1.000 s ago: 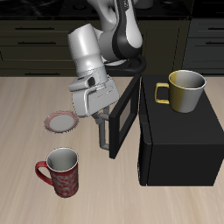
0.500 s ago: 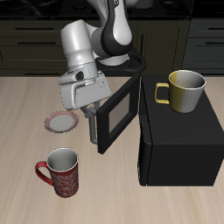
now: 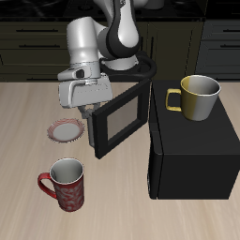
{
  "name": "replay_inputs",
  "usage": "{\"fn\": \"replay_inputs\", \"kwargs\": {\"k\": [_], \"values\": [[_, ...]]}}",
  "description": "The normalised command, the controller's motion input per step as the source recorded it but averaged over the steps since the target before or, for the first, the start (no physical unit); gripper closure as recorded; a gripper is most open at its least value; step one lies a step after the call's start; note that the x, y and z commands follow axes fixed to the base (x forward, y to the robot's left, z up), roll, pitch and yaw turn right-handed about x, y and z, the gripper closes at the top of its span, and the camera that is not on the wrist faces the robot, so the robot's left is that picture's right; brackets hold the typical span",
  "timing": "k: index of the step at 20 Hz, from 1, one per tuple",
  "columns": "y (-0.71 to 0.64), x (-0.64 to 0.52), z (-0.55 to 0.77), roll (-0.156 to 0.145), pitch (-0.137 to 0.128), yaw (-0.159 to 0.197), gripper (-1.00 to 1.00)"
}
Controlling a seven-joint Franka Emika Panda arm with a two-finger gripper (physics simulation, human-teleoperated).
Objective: Open the microwave and place the white and yellow mug in it
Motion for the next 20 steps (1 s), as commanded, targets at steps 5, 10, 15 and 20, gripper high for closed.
{"fn": "replay_inputs", "kwargs": {"k": [5, 10, 15, 20], "values": [[-0.07, -0.1, 0.21, -0.09, -0.007, -0.12, 1.0], [-0.08, -0.11, 0.2, -0.072, -0.021, -0.104, 1.0], [0.02, -0.13, 0.15, -0.028, -0.023, -0.084, 1.0], [0.12, -0.13, 0.0, -0.003, -0.002, -0.084, 1.0]]}}
